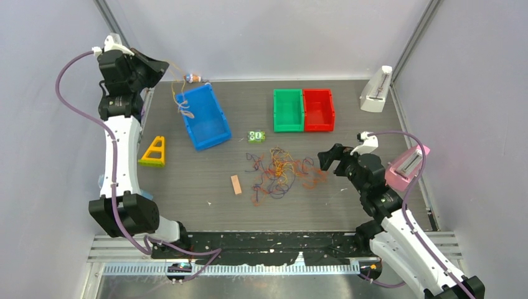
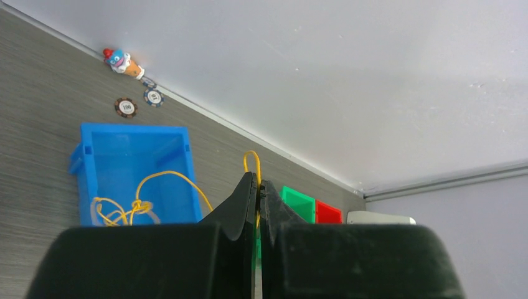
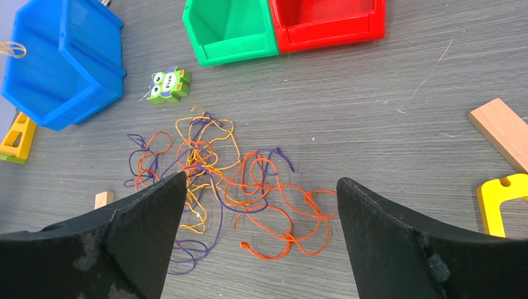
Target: Untangle the cables
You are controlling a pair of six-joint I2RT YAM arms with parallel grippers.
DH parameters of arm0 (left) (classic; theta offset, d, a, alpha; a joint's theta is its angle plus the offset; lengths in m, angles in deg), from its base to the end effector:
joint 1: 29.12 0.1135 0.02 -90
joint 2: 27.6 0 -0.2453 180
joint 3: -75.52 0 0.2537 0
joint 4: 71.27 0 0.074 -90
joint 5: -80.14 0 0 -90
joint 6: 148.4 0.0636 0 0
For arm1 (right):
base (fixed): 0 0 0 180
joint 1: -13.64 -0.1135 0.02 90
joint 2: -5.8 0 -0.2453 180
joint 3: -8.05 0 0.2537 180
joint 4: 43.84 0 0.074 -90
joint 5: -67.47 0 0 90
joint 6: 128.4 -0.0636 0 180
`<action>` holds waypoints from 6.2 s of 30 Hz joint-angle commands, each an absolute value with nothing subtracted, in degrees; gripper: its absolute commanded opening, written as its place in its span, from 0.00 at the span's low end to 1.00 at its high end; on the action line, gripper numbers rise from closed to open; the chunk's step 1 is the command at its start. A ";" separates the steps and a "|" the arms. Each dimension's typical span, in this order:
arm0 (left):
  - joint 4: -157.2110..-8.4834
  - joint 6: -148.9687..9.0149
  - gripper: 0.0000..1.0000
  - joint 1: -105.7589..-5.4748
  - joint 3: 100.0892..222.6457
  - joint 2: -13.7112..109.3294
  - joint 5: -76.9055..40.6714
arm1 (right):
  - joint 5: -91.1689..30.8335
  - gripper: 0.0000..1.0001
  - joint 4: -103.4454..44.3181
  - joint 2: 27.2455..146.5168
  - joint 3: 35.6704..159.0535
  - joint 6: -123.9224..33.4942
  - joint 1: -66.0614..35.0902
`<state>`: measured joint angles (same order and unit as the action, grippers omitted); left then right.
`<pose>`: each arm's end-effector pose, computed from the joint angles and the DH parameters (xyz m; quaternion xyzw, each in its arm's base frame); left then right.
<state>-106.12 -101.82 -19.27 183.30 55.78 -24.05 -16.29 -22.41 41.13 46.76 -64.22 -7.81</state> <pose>0.3536 0.0456 0.4374 -0.2713 0.7172 -0.2742 0.5804 0.1920 0.0680 0.2278 0.0628 0.8063 0.1948 0.5550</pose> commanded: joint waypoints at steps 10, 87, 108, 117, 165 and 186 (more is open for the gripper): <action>-99.61 -104.25 0.00 -19.57 176.94 56.67 -26.50 | -15.91 0.95 -22.63 38.18 46.69 -62.93 -7.56; -79.93 -76.77 1.00 -68.19 112.73 18.34 -11.49 | -24.15 0.05 11.07 60.95 71.29 -60.69 -19.32; -63.08 -74.50 0.99 -75.44 118.28 41.20 -11.84 | -26.63 0.05 20.19 54.85 103.99 -61.16 -19.32; -57.46 -74.13 0.99 -75.48 116.03 41.77 -13.92 | -19.90 0.05 11.71 56.08 105.71 -60.04 -19.36; -62.41 -73.58 0.98 -75.70 115.27 35.73 -1.07 | 4.65 0.05 -38.39 114.61 112.72 -32.88 -16.93; -63.18 -73.61 0.98 -75.70 115.72 35.47 -1.09 | 4.37 0.05 -26.87 128.61 124.14 -34.63 -15.60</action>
<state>-64.70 -73.38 -75.51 115.50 36.72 -2.35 2.62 -28.77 128.04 120.14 -33.91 -16.12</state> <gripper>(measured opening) 0.978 0.071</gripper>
